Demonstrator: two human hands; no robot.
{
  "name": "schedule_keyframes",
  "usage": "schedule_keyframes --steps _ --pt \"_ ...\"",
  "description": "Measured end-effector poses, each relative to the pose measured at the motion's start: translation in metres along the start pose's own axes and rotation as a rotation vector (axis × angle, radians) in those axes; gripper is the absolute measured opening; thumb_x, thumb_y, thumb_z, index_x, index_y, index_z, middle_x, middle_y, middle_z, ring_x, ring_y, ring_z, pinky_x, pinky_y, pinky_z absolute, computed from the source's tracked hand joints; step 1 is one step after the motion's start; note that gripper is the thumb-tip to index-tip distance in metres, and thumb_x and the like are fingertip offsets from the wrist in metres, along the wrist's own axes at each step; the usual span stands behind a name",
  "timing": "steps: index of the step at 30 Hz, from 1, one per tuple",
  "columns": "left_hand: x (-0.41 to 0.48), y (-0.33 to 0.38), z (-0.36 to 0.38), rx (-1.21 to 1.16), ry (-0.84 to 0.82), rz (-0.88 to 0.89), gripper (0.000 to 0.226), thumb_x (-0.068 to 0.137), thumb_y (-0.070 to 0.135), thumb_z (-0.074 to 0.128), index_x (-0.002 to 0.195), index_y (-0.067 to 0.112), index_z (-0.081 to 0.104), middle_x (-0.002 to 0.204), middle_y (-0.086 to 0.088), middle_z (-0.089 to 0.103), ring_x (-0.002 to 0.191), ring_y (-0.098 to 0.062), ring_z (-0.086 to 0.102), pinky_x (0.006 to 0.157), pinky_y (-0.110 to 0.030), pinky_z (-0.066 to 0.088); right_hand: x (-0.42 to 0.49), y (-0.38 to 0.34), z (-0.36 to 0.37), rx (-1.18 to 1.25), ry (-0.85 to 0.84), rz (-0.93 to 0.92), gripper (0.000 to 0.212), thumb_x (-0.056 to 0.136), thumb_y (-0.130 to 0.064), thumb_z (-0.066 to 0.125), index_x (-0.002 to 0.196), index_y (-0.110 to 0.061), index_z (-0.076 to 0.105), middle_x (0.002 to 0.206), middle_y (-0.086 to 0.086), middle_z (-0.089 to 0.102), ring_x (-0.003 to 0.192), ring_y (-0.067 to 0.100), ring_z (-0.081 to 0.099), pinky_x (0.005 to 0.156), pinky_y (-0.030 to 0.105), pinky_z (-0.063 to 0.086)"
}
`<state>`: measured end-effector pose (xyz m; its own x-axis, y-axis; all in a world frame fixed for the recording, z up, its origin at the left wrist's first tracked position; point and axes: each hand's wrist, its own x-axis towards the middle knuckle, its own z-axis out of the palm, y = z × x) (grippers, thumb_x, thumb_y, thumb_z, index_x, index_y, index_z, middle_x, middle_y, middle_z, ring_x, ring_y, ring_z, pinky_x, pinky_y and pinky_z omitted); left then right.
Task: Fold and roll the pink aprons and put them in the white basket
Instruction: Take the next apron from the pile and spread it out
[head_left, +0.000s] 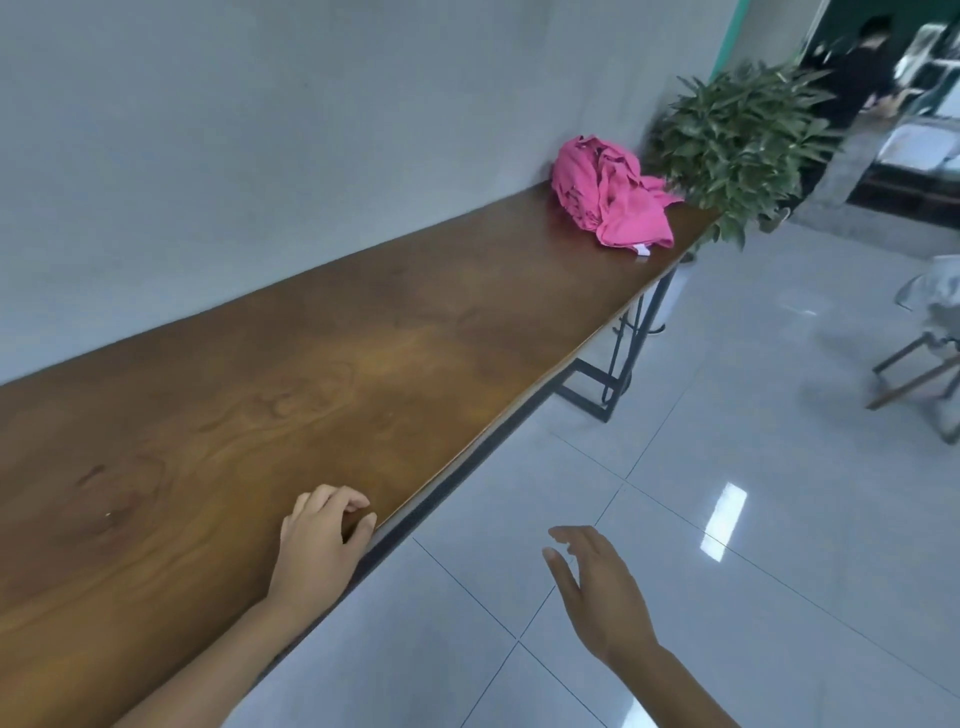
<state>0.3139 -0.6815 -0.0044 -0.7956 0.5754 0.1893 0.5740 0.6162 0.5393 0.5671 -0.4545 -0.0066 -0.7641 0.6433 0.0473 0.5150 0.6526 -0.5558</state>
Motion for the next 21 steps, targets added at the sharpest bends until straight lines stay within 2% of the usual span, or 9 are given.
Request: schedule_keyframes --steps 3,8,13,17,21 --pt "0.015 0.021 0.015 0.006 -0.031 0.012 0.007 0.094 0.031 0.069 0.099 0.033 0.064 0.099 0.017 0.057 0.097 -0.008 0.047 0.085 -0.034 0.04 0.008 0.028 -0.012 0.027 0.025 0.034 0.044 0.101 -0.054 0.037 0.134 -0.031 0.056 0.125 -0.02 0.054 0.115 0.0 0.053 0.098 0.025 0.047" --pt "0.051 0.049 0.039 -0.016 -0.083 0.065 0.007 0.096 0.031 0.066 0.1 0.034 0.062 0.099 0.019 0.058 0.099 -0.009 0.048 0.087 -0.037 0.045 0.029 0.064 -0.028 0.021 0.06 0.079 0.04 0.103 -0.05 0.042 0.133 -0.03 0.057 0.123 -0.018 0.056 0.11 0.002 0.055 0.088 0.019 0.044" --pt "0.108 0.081 0.071 -0.035 -0.099 0.121 0.008 0.095 0.029 0.068 0.102 0.03 0.065 0.103 0.016 0.059 0.103 -0.011 0.048 0.087 -0.032 0.038 0.058 0.09 -0.043 0.022 0.083 0.155 0.04 0.101 -0.051 0.041 0.133 -0.032 0.056 0.122 -0.022 0.053 0.105 -0.002 0.055 0.084 0.016 0.043" --pt "0.167 0.108 0.103 -0.058 -0.121 0.168 0.007 0.095 0.03 0.067 0.102 0.031 0.064 0.105 0.016 0.058 0.105 -0.011 0.047 0.089 -0.033 0.038 0.095 0.106 -0.059 -0.022 0.081 0.212 0.045 0.099 -0.057 0.035 0.133 -0.035 0.053 0.123 -0.024 0.051 0.106 -0.003 0.055 0.079 0.009 0.039" --pt "0.23 0.128 0.134 -0.109 -0.133 0.187 0.009 0.096 0.03 0.067 0.104 0.029 0.065 0.108 0.012 0.06 0.105 -0.012 0.05 0.092 -0.035 0.045 0.145 0.123 -0.081 -0.044 0.081 0.245 0.064 0.09 -0.07 0.021 0.135 -0.036 0.051 0.127 -0.025 0.051 0.106 -0.003 0.055 0.081 0.01 0.04"
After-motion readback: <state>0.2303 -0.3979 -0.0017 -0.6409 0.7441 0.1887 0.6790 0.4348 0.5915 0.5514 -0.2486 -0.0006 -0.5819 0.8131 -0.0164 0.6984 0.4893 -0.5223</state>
